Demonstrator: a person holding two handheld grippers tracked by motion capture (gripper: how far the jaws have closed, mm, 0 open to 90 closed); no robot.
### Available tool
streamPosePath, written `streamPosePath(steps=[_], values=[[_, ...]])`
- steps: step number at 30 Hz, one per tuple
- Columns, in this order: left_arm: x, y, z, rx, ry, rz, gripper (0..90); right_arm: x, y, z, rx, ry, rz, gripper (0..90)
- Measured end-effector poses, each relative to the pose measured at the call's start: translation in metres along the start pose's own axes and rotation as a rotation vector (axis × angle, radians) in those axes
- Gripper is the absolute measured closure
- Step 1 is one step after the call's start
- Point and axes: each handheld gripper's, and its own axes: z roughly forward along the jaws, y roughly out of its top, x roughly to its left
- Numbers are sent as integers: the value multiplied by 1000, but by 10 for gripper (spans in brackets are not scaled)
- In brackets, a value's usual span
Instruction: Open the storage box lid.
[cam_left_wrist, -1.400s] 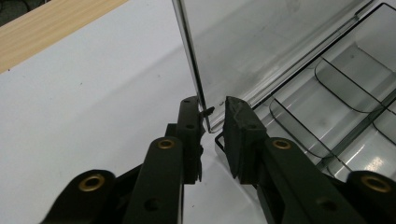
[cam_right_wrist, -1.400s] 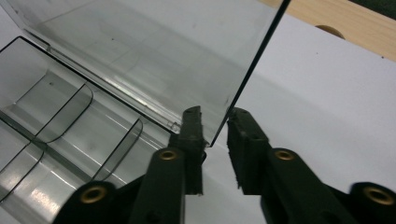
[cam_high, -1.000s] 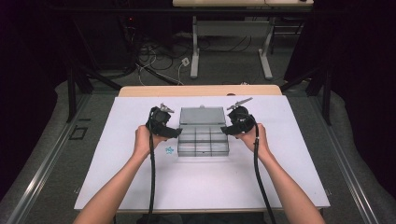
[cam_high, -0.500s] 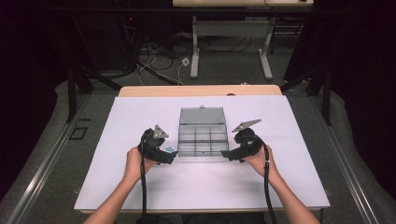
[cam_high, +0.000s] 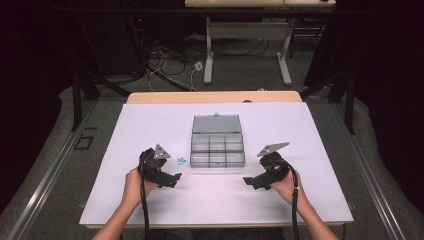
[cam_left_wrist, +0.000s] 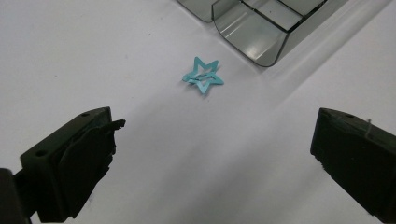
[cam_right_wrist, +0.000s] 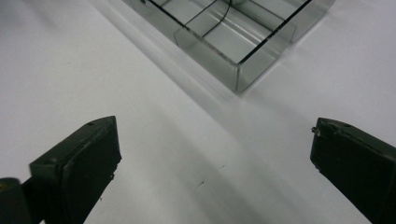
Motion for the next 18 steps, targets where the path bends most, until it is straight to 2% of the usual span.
streamPosePath(steps=[3, 6, 7, 13, 14, 16, 18], values=[[0, -1, -2, 7, -6, 8, 0, 1, -5, -1, 22, 13, -5, 0], [0, -2, -3, -1, -5, 2, 0, 2, -10, -3, 5, 8, 13, 0], [1, -3, -3, 1, -6, 3, 0, 1, -11, -3, 0, 12, -4, 0], [3, -3, -3, -1, -1, 3, 0, 4, -18, -8, 18, 11, 10, 0], [3, -3, -3, 0, -2, 2, 0, 4, -20, -7, 4, 1, 14, 0], [4, -3, -3, 0, -5, 0, 0, 4, -21, -8, 28, 4, 6, 0], [5, -4, -3, -6, -3, -2, 0, 4, -22, -7, 15, 10, 9, 0]])
